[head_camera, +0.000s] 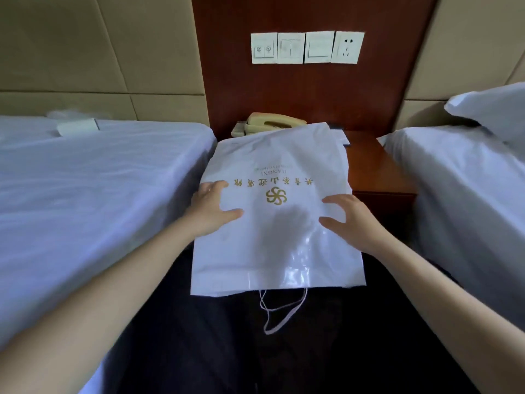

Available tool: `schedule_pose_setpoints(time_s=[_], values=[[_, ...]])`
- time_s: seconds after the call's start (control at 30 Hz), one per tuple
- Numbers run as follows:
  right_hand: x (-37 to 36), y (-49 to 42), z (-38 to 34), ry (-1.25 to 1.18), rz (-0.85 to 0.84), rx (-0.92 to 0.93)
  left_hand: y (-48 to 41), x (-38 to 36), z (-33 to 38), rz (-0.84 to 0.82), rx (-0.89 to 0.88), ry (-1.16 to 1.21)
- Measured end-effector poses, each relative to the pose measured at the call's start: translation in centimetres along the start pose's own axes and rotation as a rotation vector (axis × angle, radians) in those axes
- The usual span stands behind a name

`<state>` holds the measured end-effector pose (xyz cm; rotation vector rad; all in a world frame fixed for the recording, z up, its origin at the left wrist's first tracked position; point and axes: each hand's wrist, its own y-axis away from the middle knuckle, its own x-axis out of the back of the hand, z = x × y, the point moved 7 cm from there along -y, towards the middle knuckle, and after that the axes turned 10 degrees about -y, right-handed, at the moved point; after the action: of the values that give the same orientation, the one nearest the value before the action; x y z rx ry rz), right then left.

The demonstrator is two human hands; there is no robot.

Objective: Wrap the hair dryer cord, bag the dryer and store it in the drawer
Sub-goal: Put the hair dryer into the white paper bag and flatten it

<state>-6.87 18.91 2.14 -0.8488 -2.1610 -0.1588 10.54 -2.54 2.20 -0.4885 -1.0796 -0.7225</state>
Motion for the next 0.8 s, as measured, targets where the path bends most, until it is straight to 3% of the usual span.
schedule_pose_setpoints(time_s=[0.1, 0.17, 0.27, 0.37, 0.5, 0.7, 0.8], values=[[-1.0, -0.2, 3.4, -0.081, 0.149, -0.132, -0.5, -1.4, -3.3, 0.286, 0.210, 0.302], [-1.5, -0.1, 5.5, -0.206, 0.236, -0.192, -0.6, -2.7, -4.8, 0.357, 0.304, 0.531], [-2.2, 0.2, 7.6, -0.387, 0.328, -0.236, -0.7, -5.5, -5.9, 0.254, 0.417, 0.775], [-2.4, 0.1, 8.5, -0.510, 0.385, -0.269, -0.9, -7.5, -6.1, 0.102, 0.416, 0.921], [-2.0, -1.0, 9.5, -0.391, 0.375, -0.235, -0.8, -8.1, -5.5, -0.019, 0.387, 1.105], [-2.2, -1.9, 10.5, -0.578, 0.370, -0.258, -0.2, -8.5, -5.5, -0.043, 0.426, 1.055], [-3.5, -1.9, 11.1, -0.598, 0.265, -0.316, 0.1, -8.5, -5.4, -0.051, 0.411, 1.008]])
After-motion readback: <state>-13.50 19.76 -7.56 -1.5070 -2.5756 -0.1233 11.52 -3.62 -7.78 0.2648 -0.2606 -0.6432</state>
